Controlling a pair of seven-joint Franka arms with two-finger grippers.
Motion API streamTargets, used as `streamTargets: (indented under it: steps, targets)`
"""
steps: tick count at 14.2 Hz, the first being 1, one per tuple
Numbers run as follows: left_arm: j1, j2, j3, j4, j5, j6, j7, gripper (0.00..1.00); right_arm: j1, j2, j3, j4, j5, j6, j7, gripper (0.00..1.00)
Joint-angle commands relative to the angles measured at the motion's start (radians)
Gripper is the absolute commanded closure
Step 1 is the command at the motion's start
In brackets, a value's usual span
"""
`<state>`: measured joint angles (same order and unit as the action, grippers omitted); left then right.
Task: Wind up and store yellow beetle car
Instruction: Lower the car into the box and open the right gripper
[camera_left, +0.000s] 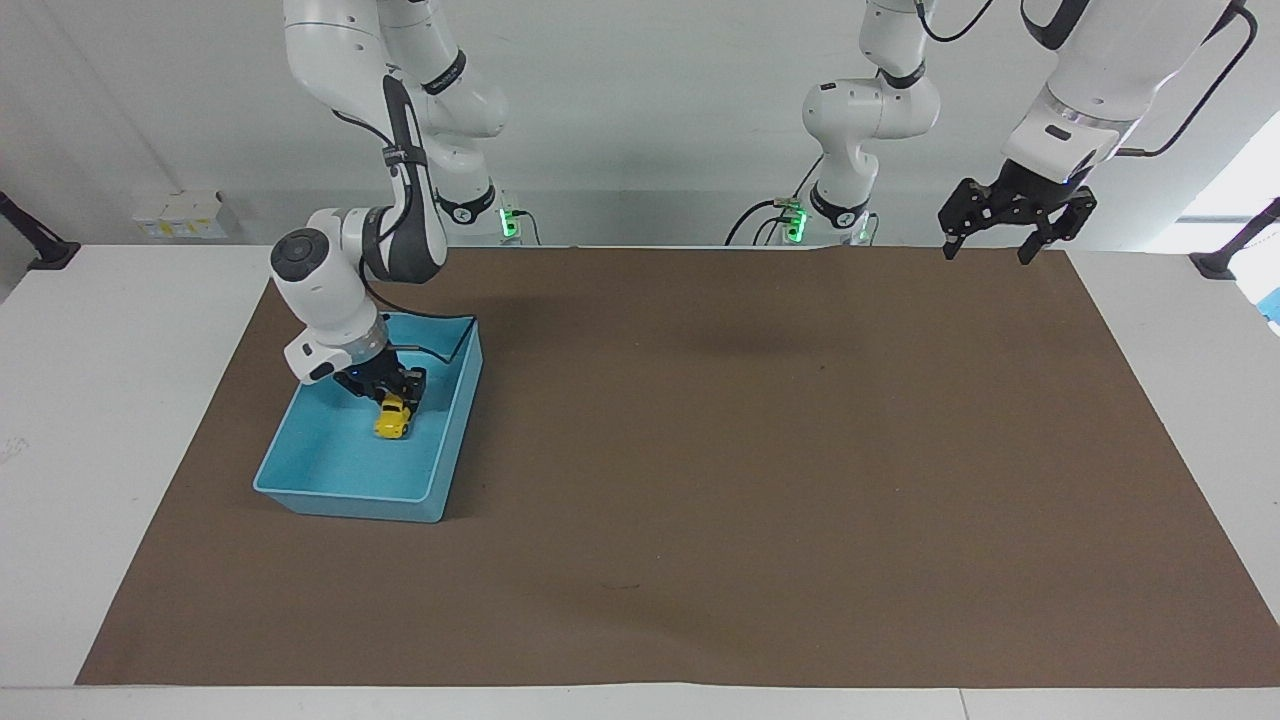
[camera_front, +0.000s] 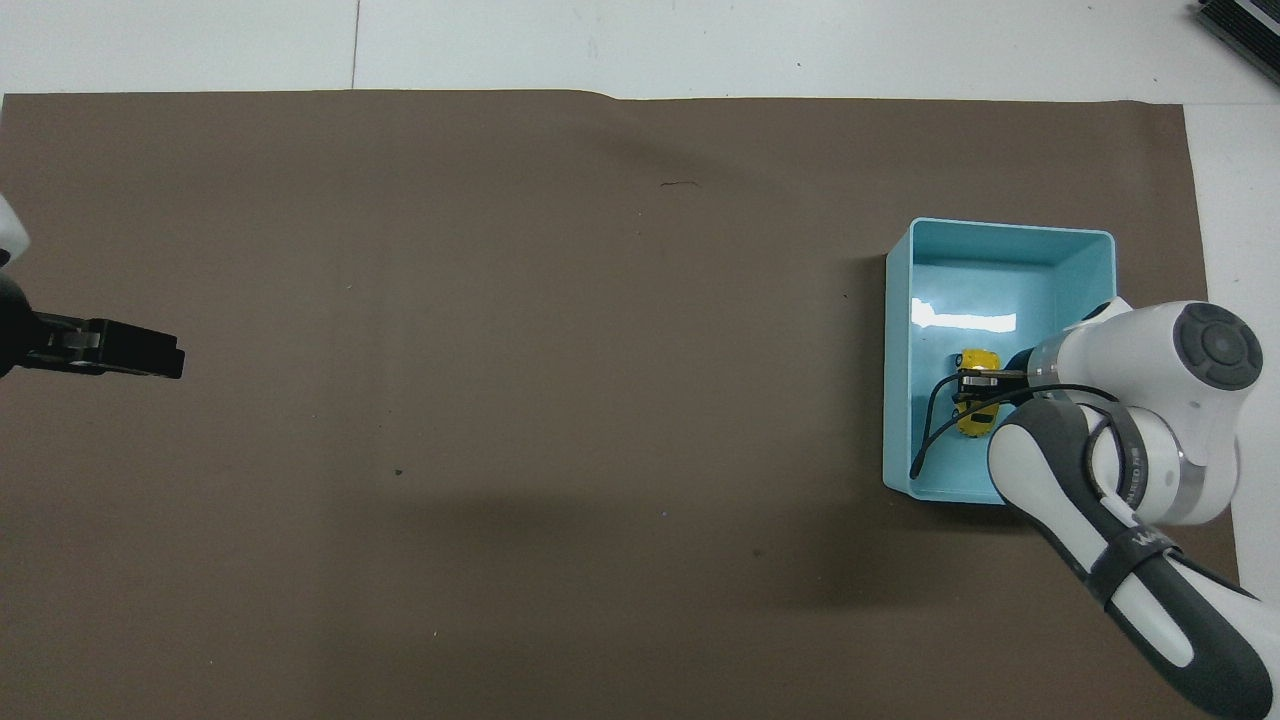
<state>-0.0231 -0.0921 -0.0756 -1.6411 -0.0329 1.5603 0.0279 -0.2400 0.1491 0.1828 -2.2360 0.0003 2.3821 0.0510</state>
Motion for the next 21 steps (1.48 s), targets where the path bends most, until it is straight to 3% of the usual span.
streamTargets:
  steps: [1, 2, 3, 5, 9, 15, 21]
  targets:
    - [0.002, -0.008, 0.019, 0.0, -0.008, -0.009, -0.005, 0.0, -0.004, -0.009, 0.003, -0.014, 0.01, 0.025, -0.02, 1.0]
    - [0.003, -0.008, 0.022, 0.0, -0.008, -0.011, -0.005, 0.0, -0.004, -0.009, 0.003, -0.014, 0.01, 0.023, -0.019, 0.99]
    - [0.003, -0.008, 0.023, 0.0, -0.008, -0.012, -0.003, 0.0, -0.004, -0.009, 0.003, -0.014, 0.01, 0.023, -0.017, 0.89]
    - [0.002, -0.008, 0.022, 0.0, -0.008, -0.012, -0.003, 0.0, -0.002, -0.008, 0.003, -0.013, 0.01, 0.019, -0.025, 0.0]
    - [0.003, -0.008, 0.022, 0.0, -0.008, -0.012, -0.005, 0.0, -0.002, -0.016, 0.004, 0.036, 0.006, -0.023, -0.034, 0.0]
    - [0.003, -0.008, 0.022, 0.0, -0.008, -0.012, -0.003, 0.0, -0.004, -0.019, 0.007, 0.245, 0.006, -0.268, -0.02, 0.0]
    - [0.002, -0.008, 0.022, 0.0, -0.008, -0.012, -0.003, 0.0, 0.042, -0.052, 0.015, 0.328, 0.004, -0.397, 0.013, 0.0]
